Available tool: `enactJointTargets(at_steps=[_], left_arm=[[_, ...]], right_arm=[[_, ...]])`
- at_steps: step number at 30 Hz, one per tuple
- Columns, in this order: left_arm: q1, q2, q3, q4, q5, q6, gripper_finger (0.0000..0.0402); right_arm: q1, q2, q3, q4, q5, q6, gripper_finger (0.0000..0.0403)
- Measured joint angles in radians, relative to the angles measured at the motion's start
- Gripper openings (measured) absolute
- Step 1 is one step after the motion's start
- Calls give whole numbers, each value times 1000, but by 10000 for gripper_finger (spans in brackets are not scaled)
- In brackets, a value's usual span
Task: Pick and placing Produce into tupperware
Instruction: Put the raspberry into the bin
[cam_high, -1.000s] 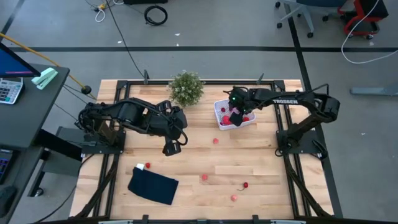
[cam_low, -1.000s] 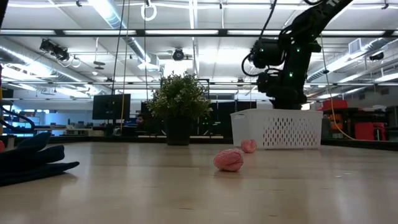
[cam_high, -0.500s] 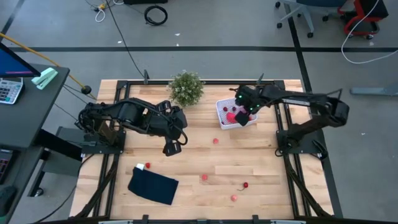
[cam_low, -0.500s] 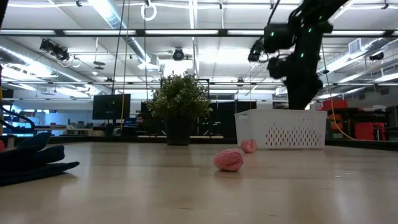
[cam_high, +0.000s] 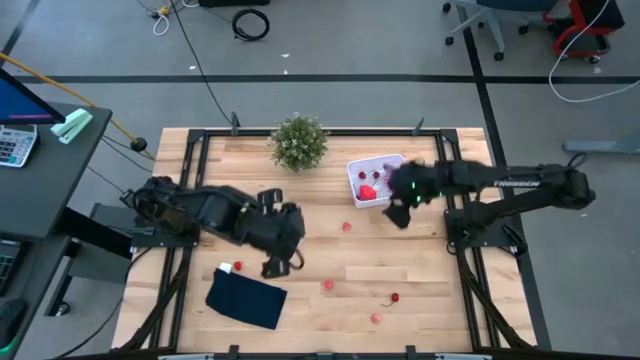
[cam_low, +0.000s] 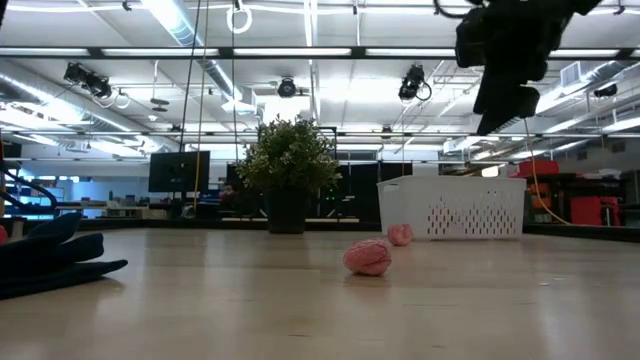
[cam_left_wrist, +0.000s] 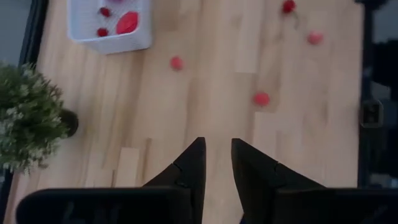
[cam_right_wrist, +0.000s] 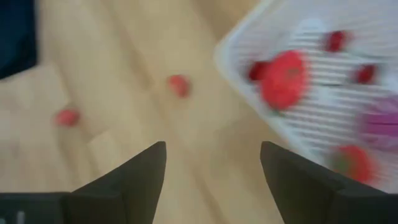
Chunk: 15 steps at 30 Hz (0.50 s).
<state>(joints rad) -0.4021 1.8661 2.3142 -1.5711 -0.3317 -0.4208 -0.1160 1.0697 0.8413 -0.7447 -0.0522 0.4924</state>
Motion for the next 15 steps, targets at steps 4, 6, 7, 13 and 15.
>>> enactJointTargets(at_steps=[4,6,7,13,15], left_arm=[[-56,-24,0,0,-6,16,69],[-76,-57,0,0,-19,12,58],[-86,-73,0,0,-33,7,53],[-119,-168,1,0,-189,8,24],[-118,-206,1,0,-209,-1,18]], right_arm=[[171,15,-104,196,15,110,264],[239,33,-150,293,21,142,263],[267,42,-169,338,28,159,262],[383,108,-219,448,81,237,263],[405,124,-219,449,94,252,262]])
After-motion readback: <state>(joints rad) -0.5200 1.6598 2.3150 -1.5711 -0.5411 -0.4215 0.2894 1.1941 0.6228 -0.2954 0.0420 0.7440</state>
